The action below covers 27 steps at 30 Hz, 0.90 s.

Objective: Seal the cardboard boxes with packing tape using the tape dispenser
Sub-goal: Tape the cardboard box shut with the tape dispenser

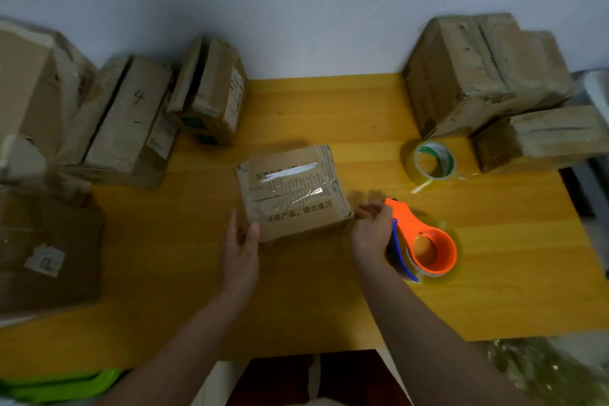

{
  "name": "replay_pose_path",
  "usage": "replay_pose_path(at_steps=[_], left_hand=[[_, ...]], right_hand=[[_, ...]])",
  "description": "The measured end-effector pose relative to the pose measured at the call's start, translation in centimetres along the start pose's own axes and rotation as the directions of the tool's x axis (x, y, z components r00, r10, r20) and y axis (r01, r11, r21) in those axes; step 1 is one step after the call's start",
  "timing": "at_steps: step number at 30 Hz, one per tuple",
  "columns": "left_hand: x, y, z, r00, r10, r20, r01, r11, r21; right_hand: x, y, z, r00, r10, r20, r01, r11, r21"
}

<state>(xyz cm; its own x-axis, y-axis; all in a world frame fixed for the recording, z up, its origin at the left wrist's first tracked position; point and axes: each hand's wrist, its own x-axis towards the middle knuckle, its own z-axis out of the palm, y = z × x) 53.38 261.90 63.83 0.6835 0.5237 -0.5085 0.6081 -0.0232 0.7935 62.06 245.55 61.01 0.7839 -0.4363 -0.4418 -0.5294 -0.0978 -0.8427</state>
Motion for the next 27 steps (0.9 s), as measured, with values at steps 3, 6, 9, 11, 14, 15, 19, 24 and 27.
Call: replay_pose_path(at_steps=[3, 6, 9, 11, 14, 15, 19, 24, 27], left_hand=[[-0.8, 0.7, 0.1, 0.977, 0.155, -0.144, -0.148, 0.987, 0.057], [-1.6, 1.0, 1.4, 0.940, 0.332, -0.076, -0.298, 0.911, 0.286], [0.1, 2.8, 2.6, 0.925, 0.381, 0.009, -0.358, 0.862, 0.359], [2.4, 4.8, 3.8, 0.914, 0.392, 0.100, -0.399, 0.833, 0.382], [6.4, 8.3, 6.5, 0.901, 0.374, 0.221, -0.434, 0.752, 0.495], [7.5, 9.5, 7.4, 0.897, 0.362, 0.255, -0.443, 0.721, 0.534], [11.2, 13.6, 11.0, 0.853, 0.356, 0.381, -0.521, 0.551, 0.652], [13.3, 17.9, 15.4, 0.858, 0.321, 0.401, -0.501, 0.348, 0.792], [14.4, 19.3, 17.0, 0.861, 0.316, 0.398, -0.488, 0.294, 0.822]], right_hand=[[-1.6, -0.6, -2.9, 0.832, -0.505, 0.230, 0.540, 0.831, -0.130], [-1.2, 0.2, -4.3, 0.497, -0.561, 0.662, 0.855, 0.445, -0.265], [1.1, -1.4, -4.7, 0.406, -0.595, 0.693, 0.912, 0.308, -0.270], [3.1, -4.2, -4.5, 0.492, -0.556, 0.670, 0.868, 0.376, -0.326], [7.8, -7.0, -4.1, 0.520, -0.563, 0.643, 0.849, 0.262, -0.458], [9.2, -7.9, -4.0, 0.490, -0.601, 0.632, 0.852, 0.177, -0.493], [14.6, -11.3, -3.8, 0.473, -0.606, 0.639, 0.786, -0.038, -0.617], [18.0, -15.0, -4.0, 0.523, -0.536, 0.663, 0.705, -0.165, -0.690], [19.4, -16.5, -3.8, 0.546, -0.521, 0.656, 0.697, -0.153, -0.701]])
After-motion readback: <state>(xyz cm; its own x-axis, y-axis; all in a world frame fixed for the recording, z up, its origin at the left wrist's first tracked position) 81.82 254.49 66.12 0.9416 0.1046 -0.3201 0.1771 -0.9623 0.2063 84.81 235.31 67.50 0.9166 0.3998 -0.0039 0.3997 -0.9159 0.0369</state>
